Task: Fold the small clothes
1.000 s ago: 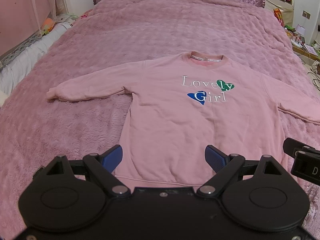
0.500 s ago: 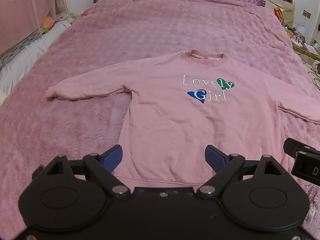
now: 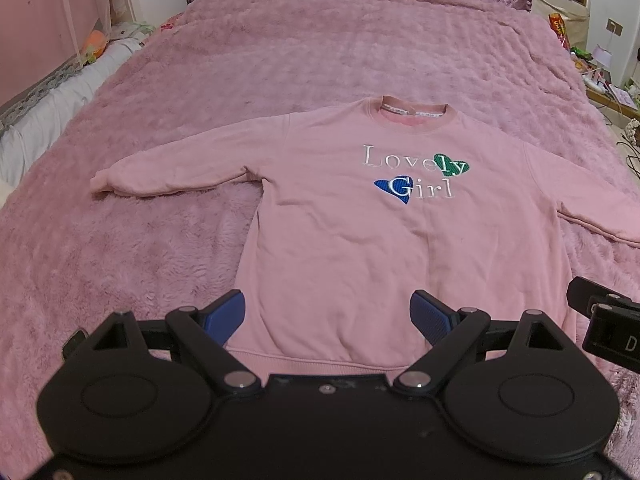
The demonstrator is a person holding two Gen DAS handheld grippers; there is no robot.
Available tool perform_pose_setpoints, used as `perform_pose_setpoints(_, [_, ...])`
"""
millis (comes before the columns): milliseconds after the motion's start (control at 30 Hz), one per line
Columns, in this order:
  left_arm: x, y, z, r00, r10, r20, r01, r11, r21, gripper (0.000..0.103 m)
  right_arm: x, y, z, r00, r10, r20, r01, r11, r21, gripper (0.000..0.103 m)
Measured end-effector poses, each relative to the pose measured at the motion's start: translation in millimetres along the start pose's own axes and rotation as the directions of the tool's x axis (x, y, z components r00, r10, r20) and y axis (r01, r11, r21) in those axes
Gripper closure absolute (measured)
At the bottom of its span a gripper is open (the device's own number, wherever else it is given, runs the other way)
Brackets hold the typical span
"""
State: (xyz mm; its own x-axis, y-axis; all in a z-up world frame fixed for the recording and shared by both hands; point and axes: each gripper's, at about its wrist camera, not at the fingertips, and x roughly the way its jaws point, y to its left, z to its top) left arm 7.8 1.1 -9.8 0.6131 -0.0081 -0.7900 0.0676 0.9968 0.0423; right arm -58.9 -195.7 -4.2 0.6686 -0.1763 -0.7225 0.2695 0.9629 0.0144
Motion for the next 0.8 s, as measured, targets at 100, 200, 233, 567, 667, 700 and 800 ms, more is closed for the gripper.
perform_pose_setpoints(100, [1.0, 0.2, -0.1, 1.000, -0.002, -0.002, 0.002, 1.000, -0.001, 0.008, 0.2, -1.0, -0.4, 1.000, -0.001, 0.003, 0.001, 1.000, 0.000, 0.000])
perform_pose_setpoints(200, [1.1, 0.8, 0.2, 1.000, -0.002, -0.004, 0.002, 1.000, 0.000, 0.008, 0.1, -0.7, 0.0, 1.000, 0.000, 0.000, 0.000, 1.000, 0.001, 0.000])
perform_pose_setpoints(233, [1.7, 0.7, 0.3, 1.000, -0.002, -0.006, 0.002, 1.000, -0.001, 0.008, 0.6, -0.4, -0.4, 1.000, 0.001, -0.002, -0.001, 1.000, 0.001, 0.000])
perform_pose_setpoints(567, [8.4, -7.6, 4.5, 1.000, -0.016, -0.012, 0.016, 1.000, 0.011, 0.008, 11.3, -3.8, -1.8, 1.000, -0.001, -0.017, 0.001, 1.000, 0.008, 0.000])
perform_pose_setpoints(667, [12.7, -10.0, 6.0, 1.000, -0.020, -0.015, 0.021, 1.000, 0.016, 0.008, 13.9, -5.3, -1.7, 1.000, -0.003, -0.021, 0.003, 1.000, 0.014, 0.000])
perform_pose_setpoints(700, [14.1, -11.5, 6.6, 1.000, -0.022, -0.016, 0.022, 1.000, 0.018, 0.008, 14.9, -6.4, -1.4, 1.000, -0.004, -0.020, 0.004, 1.000, 0.017, 0.000])
perform_pose_setpoints(800, [18.9, -17.5, 9.3, 0.999, -0.035, -0.019, 0.035, 0.999, 0.024, 0.008, 16.2, -8.9, -1.0, 1.000, 0.009, -0.005, -0.009, 0.999, 0.039, 0.000])
